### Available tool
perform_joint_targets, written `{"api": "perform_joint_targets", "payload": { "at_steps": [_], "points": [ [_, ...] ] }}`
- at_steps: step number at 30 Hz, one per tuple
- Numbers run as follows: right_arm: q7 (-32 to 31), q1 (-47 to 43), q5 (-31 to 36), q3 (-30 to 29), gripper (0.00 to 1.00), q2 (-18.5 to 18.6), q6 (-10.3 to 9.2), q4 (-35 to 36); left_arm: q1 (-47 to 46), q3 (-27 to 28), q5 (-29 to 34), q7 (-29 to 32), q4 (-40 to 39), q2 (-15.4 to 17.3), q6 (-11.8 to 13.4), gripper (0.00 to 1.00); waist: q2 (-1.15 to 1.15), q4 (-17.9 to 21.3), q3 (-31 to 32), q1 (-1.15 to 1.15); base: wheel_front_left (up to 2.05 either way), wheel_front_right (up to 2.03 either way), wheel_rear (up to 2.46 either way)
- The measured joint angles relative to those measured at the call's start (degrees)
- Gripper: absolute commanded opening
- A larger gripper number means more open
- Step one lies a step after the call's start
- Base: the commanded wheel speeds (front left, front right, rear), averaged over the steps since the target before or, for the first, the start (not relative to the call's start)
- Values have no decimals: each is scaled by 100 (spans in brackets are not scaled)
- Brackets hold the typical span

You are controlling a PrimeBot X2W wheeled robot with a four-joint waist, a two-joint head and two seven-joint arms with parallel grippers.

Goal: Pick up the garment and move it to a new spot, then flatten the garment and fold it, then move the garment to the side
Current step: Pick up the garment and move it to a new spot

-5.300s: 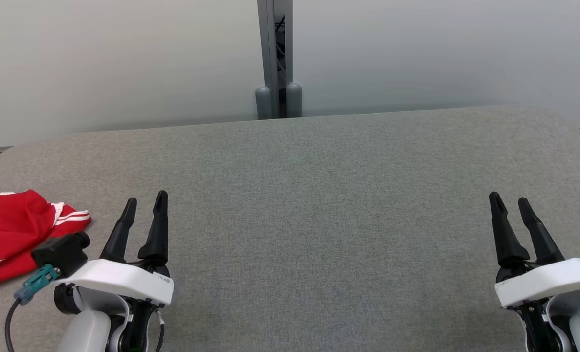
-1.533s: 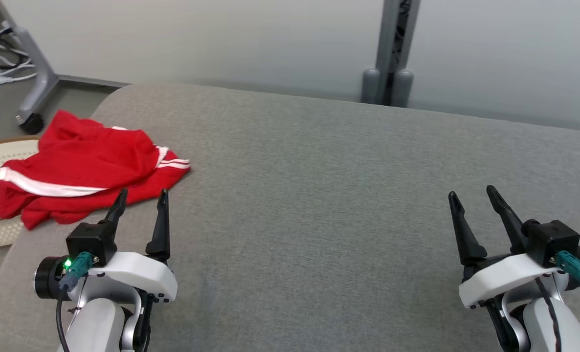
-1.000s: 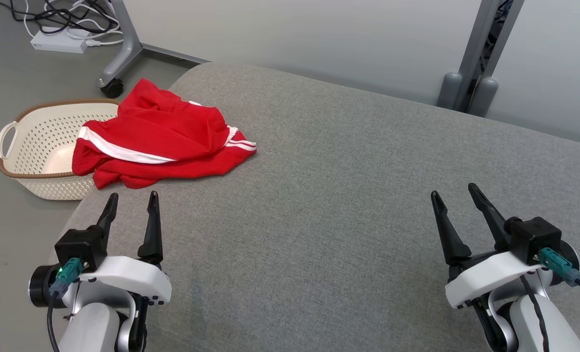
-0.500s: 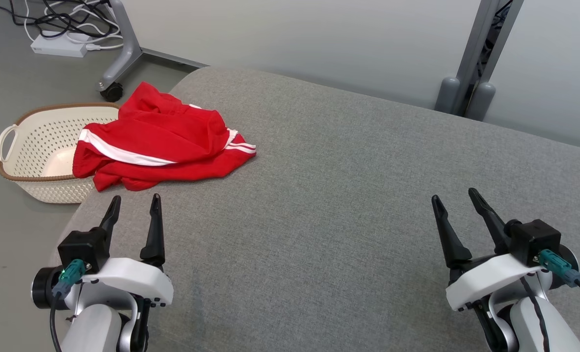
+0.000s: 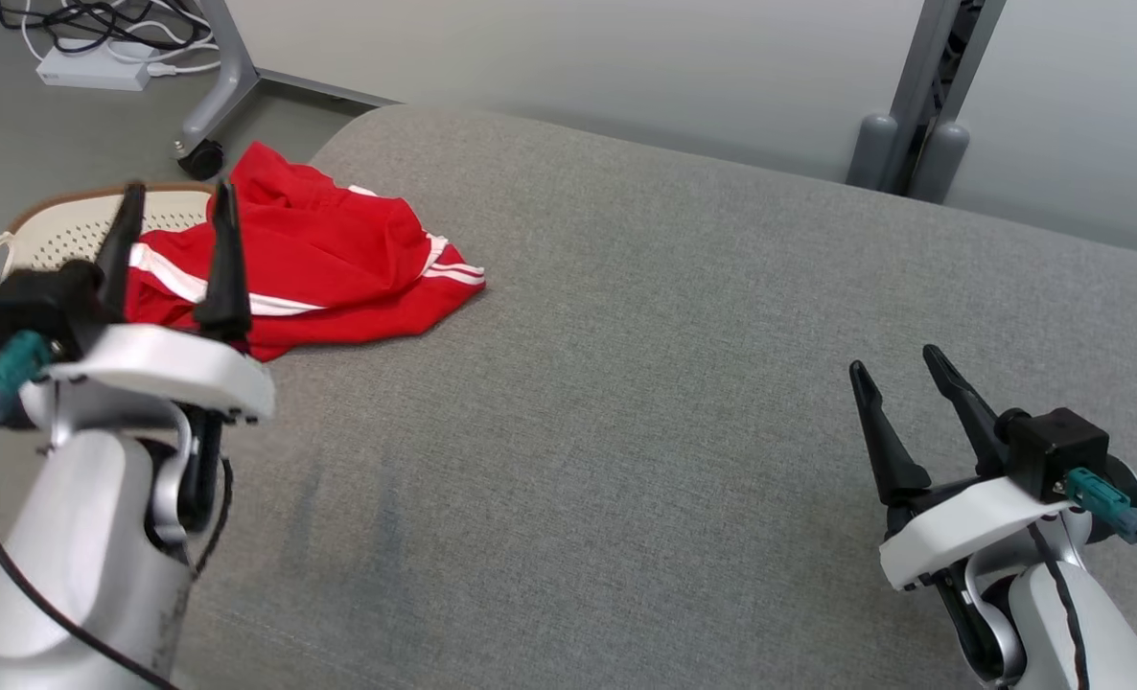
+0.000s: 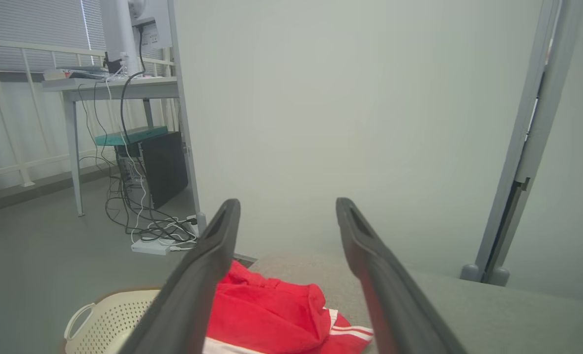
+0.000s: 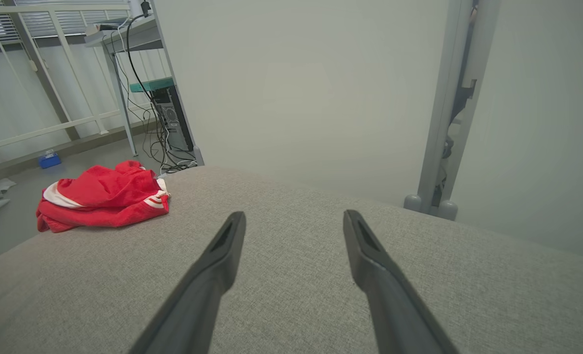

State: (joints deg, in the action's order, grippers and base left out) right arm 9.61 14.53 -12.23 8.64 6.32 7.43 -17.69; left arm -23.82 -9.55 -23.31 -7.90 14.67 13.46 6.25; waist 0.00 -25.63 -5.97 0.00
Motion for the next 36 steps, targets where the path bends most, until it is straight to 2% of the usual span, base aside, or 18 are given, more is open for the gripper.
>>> {"api": "perform_joint_targets", "payload": {
  "at_steps": [3, 7, 12, 19, 30, 31, 32, 34, 35, 36],
  "points": [
    [-66, 80, 11, 26, 100, 40, 0, 58, -582, 64, -98, 310, 59, 136, -74, 100, 0, 61, -141, 0, 0, 0, 0],
    [-137, 272, 19, 57, 100, 118, 0, 168, -1276, 115, -261, 728, 652, 276, -263, 100, 0, 191, -374, 0, 0, 0, 0],
    [-201, 444, 25, 152, 100, 148, 0, 242, -1951, 123, -565, 1256, 1838, 366, -593, 100, 0, 426, -701, 0, 0, 0, 0],
    [-260, 732, 16, 322, 100, 245, 0, 343, -2557, 89, -705, 1686, 3621, 557, -891, 100, 0, 892, -1245, 0, 0, 0, 0],
    [-355, 977, 20, 480, 100, 414, 0, 435, -2982, 56, -767, 1992, 5068, 783, -966, 100, 0, 1390, -1941, 0, 0, 0, 0],
    [-355, 996, 20, 485, 100, 438, 0, 447, -2995, 56, -794, 2004, 5138, 780, -1003, 91, 0, 1433, -1983, 0, 0, 0, 0],
    [-356, 999, 20, 479, 100, 455, 0, 452, -3015, 49, -798, 2000, 5212, 788, -1022, 56, 0, 1470, -2021, 0, 0, 0, 0],
    [-356, 1006, 20, 488, 100, 469, 0, 454, -3060, 52, -824, 2045, 5341, 827, -1073, 56, 0, 1548, -2080, 0, 0, 0, 0],
    [-358, 1019, 20, 487, 100, 470, 0, 456, -3069, 37, -829, 2043, 5392, 865, -1080, 24, 0, 1581, -2101, 0, 0, 0, 0],
    [-361, 1027, 20, 485, 100, 476, 0, 467, -3077, 35, -831, 2013, 5432, 900, -1081, 10, 0, 1609, -2121, 0, 0, 0, 0]
  ]
}}
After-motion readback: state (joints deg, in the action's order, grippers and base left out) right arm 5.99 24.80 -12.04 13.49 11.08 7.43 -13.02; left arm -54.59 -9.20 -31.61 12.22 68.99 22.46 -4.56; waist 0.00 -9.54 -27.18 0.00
